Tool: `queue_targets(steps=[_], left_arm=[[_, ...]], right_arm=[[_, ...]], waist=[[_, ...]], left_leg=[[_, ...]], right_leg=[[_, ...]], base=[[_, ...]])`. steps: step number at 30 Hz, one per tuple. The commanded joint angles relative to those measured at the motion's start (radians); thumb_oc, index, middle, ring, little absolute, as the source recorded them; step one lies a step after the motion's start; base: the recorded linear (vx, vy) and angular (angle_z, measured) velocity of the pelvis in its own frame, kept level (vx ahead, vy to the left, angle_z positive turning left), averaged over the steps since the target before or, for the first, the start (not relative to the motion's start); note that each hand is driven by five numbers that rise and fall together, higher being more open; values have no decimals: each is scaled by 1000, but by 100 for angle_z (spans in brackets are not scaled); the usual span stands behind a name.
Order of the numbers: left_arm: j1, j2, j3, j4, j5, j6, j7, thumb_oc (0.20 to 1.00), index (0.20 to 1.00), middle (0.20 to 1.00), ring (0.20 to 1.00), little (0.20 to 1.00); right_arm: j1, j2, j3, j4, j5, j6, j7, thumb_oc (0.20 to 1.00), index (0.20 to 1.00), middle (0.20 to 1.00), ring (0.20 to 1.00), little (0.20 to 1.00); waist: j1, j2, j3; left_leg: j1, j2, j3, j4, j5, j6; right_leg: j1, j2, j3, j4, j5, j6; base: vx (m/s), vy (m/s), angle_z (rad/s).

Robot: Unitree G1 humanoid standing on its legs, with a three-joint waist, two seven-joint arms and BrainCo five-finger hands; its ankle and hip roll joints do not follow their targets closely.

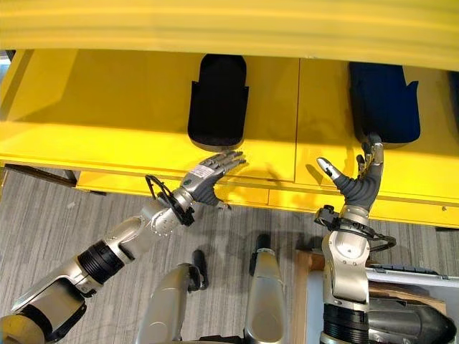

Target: Move parts from the plastic box to the shelf.

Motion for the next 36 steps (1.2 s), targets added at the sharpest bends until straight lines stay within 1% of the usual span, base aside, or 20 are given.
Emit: queue_targets(steps=[1,7,14,21,36], left_arm=[[-58,-18,21,-46,13,-33,1,1000,1000,1000,1000,1000],[-43,-31,12,-11,5,-30,-2,1000,1000,1000,1000,1000],[-33,-23,13,10,7,-22,5,1000,1000,1000,1000,1000],[-27,-13,42,7,-15,-14,16,1000,1000,1000,1000,1000],[-48,7,102,110,-52,19,72,1000,1000,1000,1000,1000]], right_arm=[[7,-23,-30,-136,-29,-64,-14,1000,1000,1000,1000,1000],[2,-22,-28,-134,-31,-62,-16,1000,1000,1000,1000,1000],[-1,-22,-33,-132,-34,-59,-18,1000,1000,1000,1000,1000],[-9,-28,-30,-126,-36,-58,-15,1000,1000,1000,1000,1000],[-22,-38,-42,-99,-25,-48,2,1000,1000,1000,1000,1000]], waist=[[0,9,-23],[3,8,-20],[5,8,-24],[6,9,-26],[-5,8,-32]], left_leg=[[14,60,-106,-29,34,-78],[9,59,-108,-24,33,-77],[7,58,-109,-20,30,-75],[5,59,-109,-13,27,-75],[5,59,-98,4,13,-73]], right_leg=[[84,-30,16,-56,64,54],[82,-32,17,-54,65,54],[77,-33,17,-47,64,54],[74,-34,19,-40,61,54],[67,-34,32,-30,57,59]], base=[[0,0,0],[0,0,0],[0,0,0],[0,0,0],[0,0,0]])
